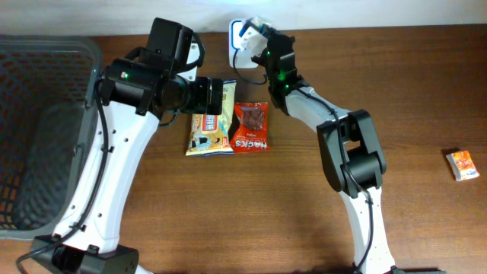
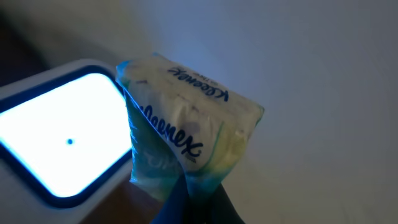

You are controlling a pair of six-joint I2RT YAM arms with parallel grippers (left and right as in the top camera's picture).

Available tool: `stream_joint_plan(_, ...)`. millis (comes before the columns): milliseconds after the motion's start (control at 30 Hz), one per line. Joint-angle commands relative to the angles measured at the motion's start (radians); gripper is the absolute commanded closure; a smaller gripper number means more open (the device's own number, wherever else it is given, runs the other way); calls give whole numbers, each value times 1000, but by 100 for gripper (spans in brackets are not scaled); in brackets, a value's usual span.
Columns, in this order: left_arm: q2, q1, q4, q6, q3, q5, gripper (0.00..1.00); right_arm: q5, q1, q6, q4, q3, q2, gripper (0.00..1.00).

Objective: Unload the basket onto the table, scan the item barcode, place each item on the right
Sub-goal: 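Hold the green pack over the white scanner, then place the green pack at the right edge beside the orange pack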

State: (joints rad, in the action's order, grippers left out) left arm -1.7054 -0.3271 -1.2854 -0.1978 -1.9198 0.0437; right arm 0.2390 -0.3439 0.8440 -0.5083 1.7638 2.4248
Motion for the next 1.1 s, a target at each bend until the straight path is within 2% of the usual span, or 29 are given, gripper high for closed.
stream_joint_plan(0,11,1,2,13,-3,-7,1,319,57,-338,37,84,-48,96)
stream_joint_plan(33,11,1,2,13,-3,-7,1,351,88,-423,111,84,-87,96)
stream_joint_plan(67,11,1,2,13,-3,-7,1,352,149,-600,283,84,-153,96)
stream_joint_plan(100,11,1,2,13,-3,-7,1,334,201,-702,422,84,-201,96)
stream_joint_plan(167,11,1,2,13,-3,-7,1,273,356,-858,739,84,-296,96)
stream_joint_plan(200,11,1,2,13,-3,-7,1,211,455,-925,969,84,-328,96)
stream_joint_plan(267,11,1,2,13,-3,-7,1,153,596,-1038,1298,82,-325,96)
stream_joint_plan(300,11,1,2,13,-3,-7,1,85,663,-1041,1408,74,-320,96)
stream_joint_plan(367,11,1,2,13,-3,-7,1,-39,761,-1044,1521,61,-317,96)
stream_joint_plan(467,11,1,2,13,-3,-7,1,-49,903,-1044,1540,-11,-310,96)
stream_joint_plan(500,11,1,2,13,-3,-7,1,-51,925,-1045,1540,-19,-305,74)
stream_joint_plan(533,11,1,2,13,-3,-7,1,-65,948,-1044,1533,-29,-303,1)
stream_joint_plan(633,11,1,2,13,-3,-7,1,-103,966,-1044,1566,-28,-313,1)
stream_joint_plan(700,11,1,2,13,-3,-7,1,-248,950,-1034,1572,-28,-344,1)
stream_joint_plan(767,11,1,2,13,-3,-7,1,-457,895,-970,1585,-17,-417,1)
stream_joint_plan(833,11,1,2,13,-3,-7,1,-744,806,-802,1647,-18,-449,1)
stream_joint_plan(867,11,1,2,13,-3,-7,1,-807,745,-742,1663,-29,-442,1)
stream_joint_plan(900,11,1,2,13,-3,-7,1,-808,684,-743,1650,-50,-436,1)
stream_joint_plan(1000,11,1,2,13,-3,-7,1,-808,445,-773,1463,-156,-422,3)
stream_joint_plan(1033,11,1,2,13,-3,-7,1,-808,386,-811,1394,-182,-420,5)
stream_joint_plan(1067,11,1,2,13,-3,-7,1,-806,279,-919,1238,-229,-419,7)
